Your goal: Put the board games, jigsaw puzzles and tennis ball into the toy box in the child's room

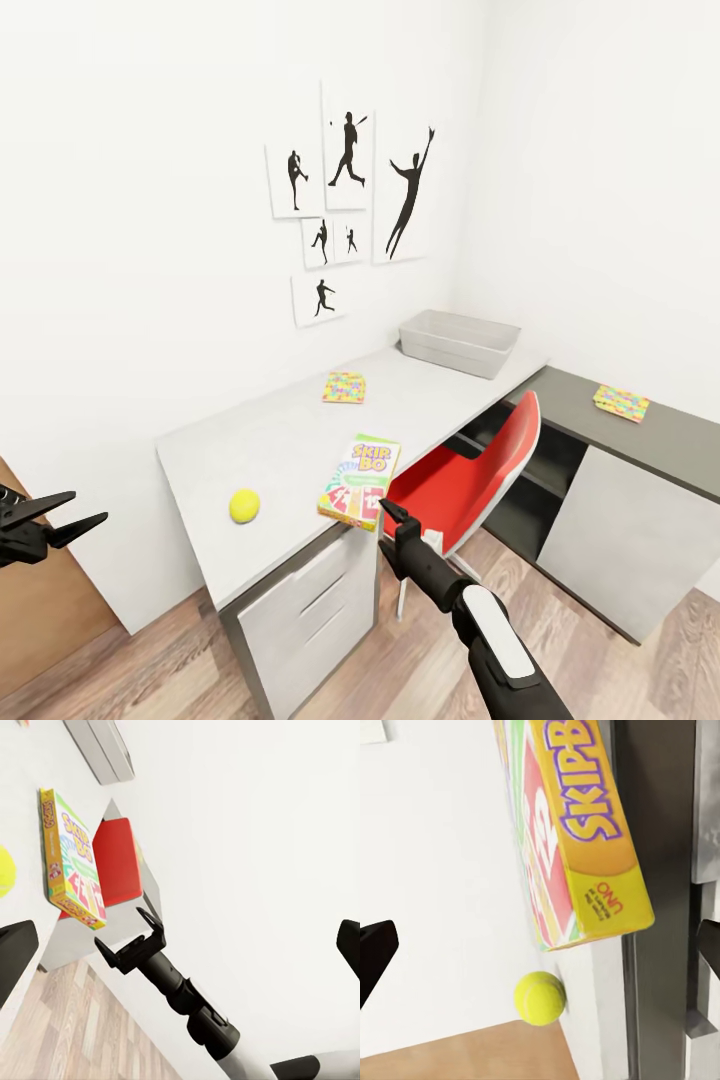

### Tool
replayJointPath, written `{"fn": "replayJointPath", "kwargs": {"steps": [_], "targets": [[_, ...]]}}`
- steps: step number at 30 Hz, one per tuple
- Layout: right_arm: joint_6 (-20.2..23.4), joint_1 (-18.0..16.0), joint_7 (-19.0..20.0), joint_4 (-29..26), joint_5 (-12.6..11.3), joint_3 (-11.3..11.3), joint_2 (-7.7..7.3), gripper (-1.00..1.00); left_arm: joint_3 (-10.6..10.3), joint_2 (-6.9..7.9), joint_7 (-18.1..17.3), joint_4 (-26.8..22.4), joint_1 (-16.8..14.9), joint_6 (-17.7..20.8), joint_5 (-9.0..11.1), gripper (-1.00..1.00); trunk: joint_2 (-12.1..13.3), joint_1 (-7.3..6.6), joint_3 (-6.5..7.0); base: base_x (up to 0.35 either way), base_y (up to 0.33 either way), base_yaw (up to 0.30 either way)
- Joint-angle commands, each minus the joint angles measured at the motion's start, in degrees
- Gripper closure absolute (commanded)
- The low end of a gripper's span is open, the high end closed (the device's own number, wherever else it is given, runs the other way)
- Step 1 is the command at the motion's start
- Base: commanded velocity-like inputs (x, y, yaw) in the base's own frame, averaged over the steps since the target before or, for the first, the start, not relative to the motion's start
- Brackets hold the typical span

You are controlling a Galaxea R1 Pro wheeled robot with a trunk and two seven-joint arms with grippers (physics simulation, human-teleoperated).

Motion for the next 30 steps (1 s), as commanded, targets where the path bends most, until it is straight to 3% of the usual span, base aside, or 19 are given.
{"fn": "replayJointPath", "kwargs": {"steps": [1, 27, 30], "targets": [[0.2, 0.0, 0.1, 0.0, -0.2, 0.0, 0.01, -1.0, -0.3, 0.08, -0.3, 0.1, -0.1, 0.6, 0.3, -1.0, 0.0, 0.0, -0.06, 0.03, 0.0, 0.0], [0.2, 0.0, 0.3, 1.6, -0.2, -0.1, 0.08, -1.0, -0.1, 0.02, -0.3, 0.1, -0.1, 0.6, 0.4, -1.0, 0.0, 0.0, -0.06, 0.014, 0.0, 0.0], [0.2, 0.0, 0.3, 1.7, -0.2, -0.1, 0.06, -1.0, -0.1, 0.01, -0.3, 0.1, -0.1, 0.6, 0.5, -1.0, -1.2, 0.66, -0.6, 0.0, 0.0, 0.0]]}}
